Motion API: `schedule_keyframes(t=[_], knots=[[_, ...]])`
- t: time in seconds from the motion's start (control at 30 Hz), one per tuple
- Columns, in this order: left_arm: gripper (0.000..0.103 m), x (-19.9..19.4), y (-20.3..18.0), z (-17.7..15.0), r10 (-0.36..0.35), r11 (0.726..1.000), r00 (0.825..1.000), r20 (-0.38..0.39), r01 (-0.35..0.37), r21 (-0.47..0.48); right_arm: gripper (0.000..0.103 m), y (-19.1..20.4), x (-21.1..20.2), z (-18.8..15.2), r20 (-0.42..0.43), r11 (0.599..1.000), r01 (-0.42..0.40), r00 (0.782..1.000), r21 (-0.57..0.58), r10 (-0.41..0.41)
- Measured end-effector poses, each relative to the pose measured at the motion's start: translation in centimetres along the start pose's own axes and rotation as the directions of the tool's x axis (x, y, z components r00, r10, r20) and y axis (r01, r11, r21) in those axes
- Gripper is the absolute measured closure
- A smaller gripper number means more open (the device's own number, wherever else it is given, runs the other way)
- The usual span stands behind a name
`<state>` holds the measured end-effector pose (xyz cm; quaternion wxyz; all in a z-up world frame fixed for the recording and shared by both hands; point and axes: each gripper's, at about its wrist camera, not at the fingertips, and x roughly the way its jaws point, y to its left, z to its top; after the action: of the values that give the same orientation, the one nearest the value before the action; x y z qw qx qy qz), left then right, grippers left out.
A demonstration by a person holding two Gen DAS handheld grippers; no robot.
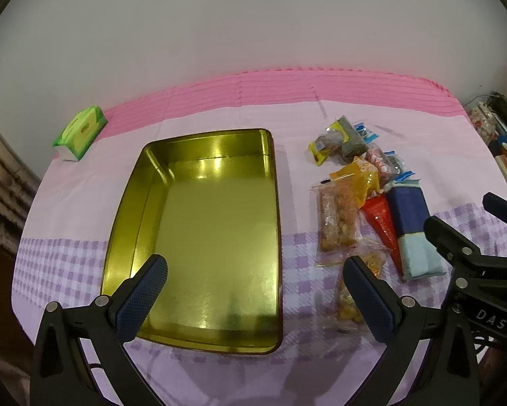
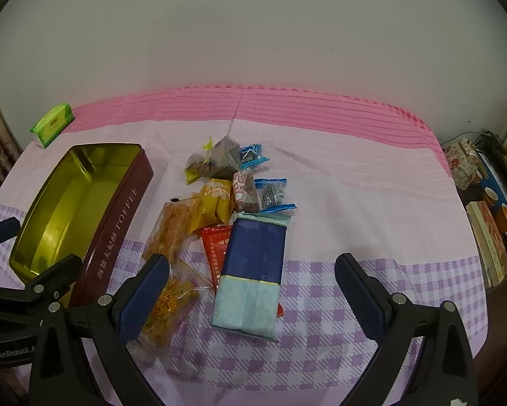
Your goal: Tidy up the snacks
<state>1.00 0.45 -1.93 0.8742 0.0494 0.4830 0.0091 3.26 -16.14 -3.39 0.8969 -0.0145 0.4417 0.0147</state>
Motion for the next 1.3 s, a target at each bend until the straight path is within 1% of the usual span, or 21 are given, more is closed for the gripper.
schedule_keyframes(t=[0.2,0.53,1.3], knots=[[0.0,0.5,0.1,-0.2,0.01,1.0,0.999,-0.033,-0.01,-0.012,0.006,0.1,0.1,0.0,-0.001,1.0,-0.001,1.0,0.006,0.001],[0.0,1.2,0.5,-0.3,0.017,0.999,0.998,-0.06,-0.02,-0.037,0.006,0.0,0.1,0.0,-0.004,1.0,-0.001,1.0,0.007,0.001],[0.0,1.1,0.4,-0.3,-0.004,0.999,0.998,-0.059,0.002,-0.032,0.006,0.3,0.5,0.0,-0.016,1.0,-0.007,1.0,0.002,0.007]])
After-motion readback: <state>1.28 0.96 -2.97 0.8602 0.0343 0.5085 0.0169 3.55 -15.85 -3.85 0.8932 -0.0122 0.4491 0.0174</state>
